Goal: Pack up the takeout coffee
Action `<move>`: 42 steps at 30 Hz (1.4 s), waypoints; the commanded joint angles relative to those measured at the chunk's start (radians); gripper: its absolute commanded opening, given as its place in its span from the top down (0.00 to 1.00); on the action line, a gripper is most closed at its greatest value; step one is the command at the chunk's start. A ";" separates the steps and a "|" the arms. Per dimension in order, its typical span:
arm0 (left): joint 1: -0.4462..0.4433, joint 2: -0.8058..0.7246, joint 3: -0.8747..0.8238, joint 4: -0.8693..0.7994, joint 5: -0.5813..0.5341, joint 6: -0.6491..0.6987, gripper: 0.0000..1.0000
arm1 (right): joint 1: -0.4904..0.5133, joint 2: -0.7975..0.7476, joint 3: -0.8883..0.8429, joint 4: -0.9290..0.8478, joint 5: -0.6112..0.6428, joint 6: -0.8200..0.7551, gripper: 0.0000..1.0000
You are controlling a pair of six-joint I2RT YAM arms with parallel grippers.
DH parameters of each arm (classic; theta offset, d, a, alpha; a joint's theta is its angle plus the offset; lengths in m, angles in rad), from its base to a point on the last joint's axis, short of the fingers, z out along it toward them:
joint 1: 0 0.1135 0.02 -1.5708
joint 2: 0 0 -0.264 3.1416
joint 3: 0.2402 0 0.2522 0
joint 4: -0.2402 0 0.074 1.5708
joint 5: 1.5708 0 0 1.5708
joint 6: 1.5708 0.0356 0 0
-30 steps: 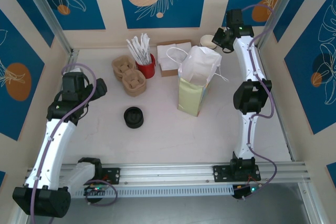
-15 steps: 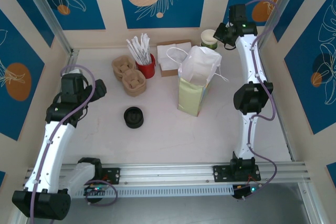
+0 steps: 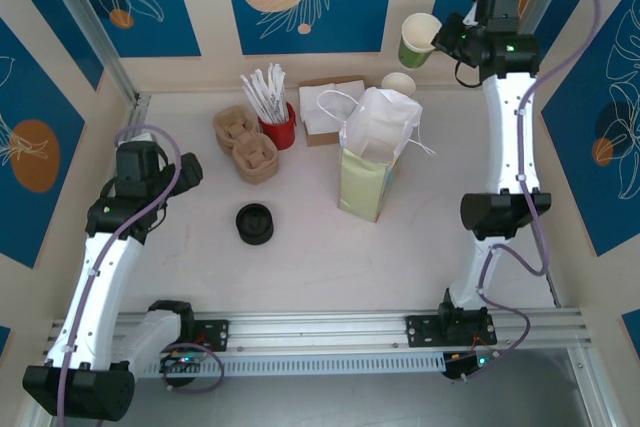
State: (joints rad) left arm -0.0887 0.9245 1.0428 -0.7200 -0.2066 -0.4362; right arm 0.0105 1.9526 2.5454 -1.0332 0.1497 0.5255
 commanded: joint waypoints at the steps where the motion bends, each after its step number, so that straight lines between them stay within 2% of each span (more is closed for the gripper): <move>1: -0.009 -0.007 0.049 -0.018 0.036 -0.001 0.00 | -0.023 -0.091 -0.027 -0.045 -0.011 -0.012 1.00; 6: -0.009 0.000 0.069 -0.022 0.101 -0.015 0.00 | -0.062 -0.270 -0.224 -0.062 -0.011 -0.007 1.00; 11: -0.010 0.010 0.076 -0.017 0.177 -0.022 0.00 | -0.110 -0.490 -0.497 -0.080 0.003 0.008 1.00; 17: -0.014 0.021 0.056 0.003 0.254 -0.030 0.00 | -0.124 -0.741 -0.805 -0.113 0.036 0.006 1.00; 21: -0.028 0.018 0.032 0.016 0.290 -0.027 0.00 | -0.124 -0.849 -0.944 -0.175 0.059 -0.008 1.00; 25: -0.059 -0.008 -0.009 0.032 0.296 -0.035 0.00 | -0.123 -0.976 -1.092 -0.214 0.031 -0.018 1.00; 29: -0.105 -0.046 -0.066 0.041 0.281 -0.056 0.00 | -0.106 -1.095 -1.237 -0.222 -0.054 -0.002 1.00; 36: -0.197 -0.107 -0.185 0.033 0.230 -0.082 0.00 | 0.017 -1.253 -1.446 -0.135 -0.209 0.076 1.00; 42: -0.237 -0.154 -0.273 0.016 0.220 -0.102 0.00 | 0.295 -1.277 -1.539 -0.035 -0.145 0.169 1.00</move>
State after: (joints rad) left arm -0.3096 0.7975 0.7967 -0.6926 0.0326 -0.5186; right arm 0.2188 0.6964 1.0355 -1.1492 0.0105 0.6247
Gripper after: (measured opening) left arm 0.997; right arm 0.060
